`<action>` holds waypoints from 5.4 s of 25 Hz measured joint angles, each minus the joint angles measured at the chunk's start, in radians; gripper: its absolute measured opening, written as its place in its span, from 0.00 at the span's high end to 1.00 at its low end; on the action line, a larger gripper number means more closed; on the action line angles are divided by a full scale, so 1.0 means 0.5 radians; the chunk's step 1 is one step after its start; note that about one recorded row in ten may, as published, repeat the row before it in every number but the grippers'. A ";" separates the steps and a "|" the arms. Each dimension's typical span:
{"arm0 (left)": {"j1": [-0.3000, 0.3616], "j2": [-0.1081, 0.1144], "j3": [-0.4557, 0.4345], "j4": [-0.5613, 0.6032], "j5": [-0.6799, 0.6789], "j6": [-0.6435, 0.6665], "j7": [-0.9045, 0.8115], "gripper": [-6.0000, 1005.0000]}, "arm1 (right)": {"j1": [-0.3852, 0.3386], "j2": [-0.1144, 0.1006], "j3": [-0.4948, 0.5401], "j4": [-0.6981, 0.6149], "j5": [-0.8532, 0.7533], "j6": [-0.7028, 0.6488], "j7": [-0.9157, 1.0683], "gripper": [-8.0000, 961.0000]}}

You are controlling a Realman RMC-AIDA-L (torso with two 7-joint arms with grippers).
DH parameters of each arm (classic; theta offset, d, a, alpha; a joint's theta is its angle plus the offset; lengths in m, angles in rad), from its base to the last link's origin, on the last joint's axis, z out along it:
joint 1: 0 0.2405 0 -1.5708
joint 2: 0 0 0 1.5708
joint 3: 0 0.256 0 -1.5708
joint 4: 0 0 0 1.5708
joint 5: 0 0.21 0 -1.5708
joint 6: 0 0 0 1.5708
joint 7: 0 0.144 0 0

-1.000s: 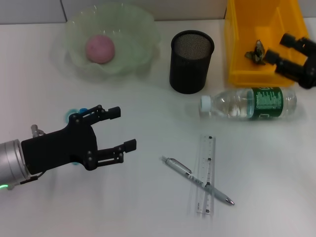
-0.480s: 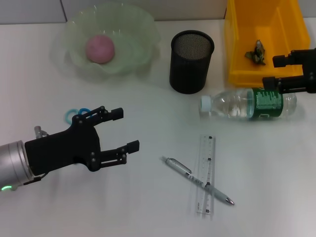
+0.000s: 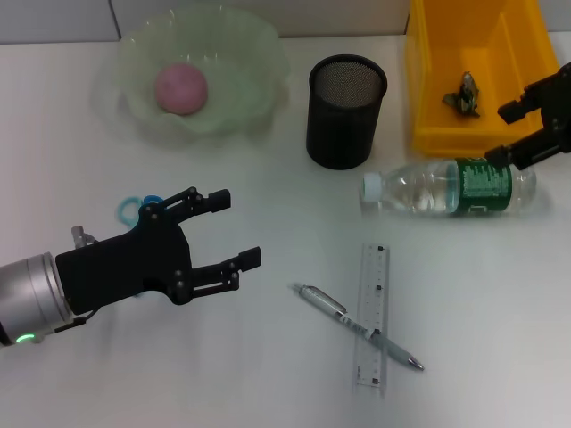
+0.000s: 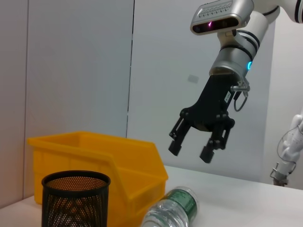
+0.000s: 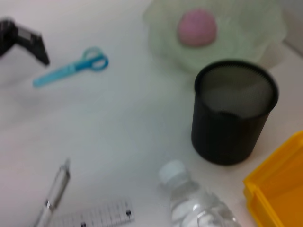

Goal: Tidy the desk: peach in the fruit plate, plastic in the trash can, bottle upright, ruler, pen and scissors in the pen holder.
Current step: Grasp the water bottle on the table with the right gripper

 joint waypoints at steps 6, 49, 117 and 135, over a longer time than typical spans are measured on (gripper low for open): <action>0.006 -0.011 -0.029 -0.001 0.000 -0.018 0.004 0.16 | 0.065 0.011 -0.148 -0.027 -0.121 -0.015 0.023 0.21; 0.025 0.001 -0.014 -0.004 0.014 -0.007 0.006 0.16 | 0.092 0.263 -0.550 -0.021 -0.482 0.359 -0.028 0.21; 0.034 0.008 -0.014 -0.004 0.014 0.021 0.008 0.16 | 0.106 0.307 -0.697 0.357 -0.559 0.702 -0.056 0.21; 0.037 0.008 -0.014 -0.004 0.014 0.025 0.008 0.16 | 0.100 0.308 -0.697 0.360 -0.579 0.722 -0.056 0.21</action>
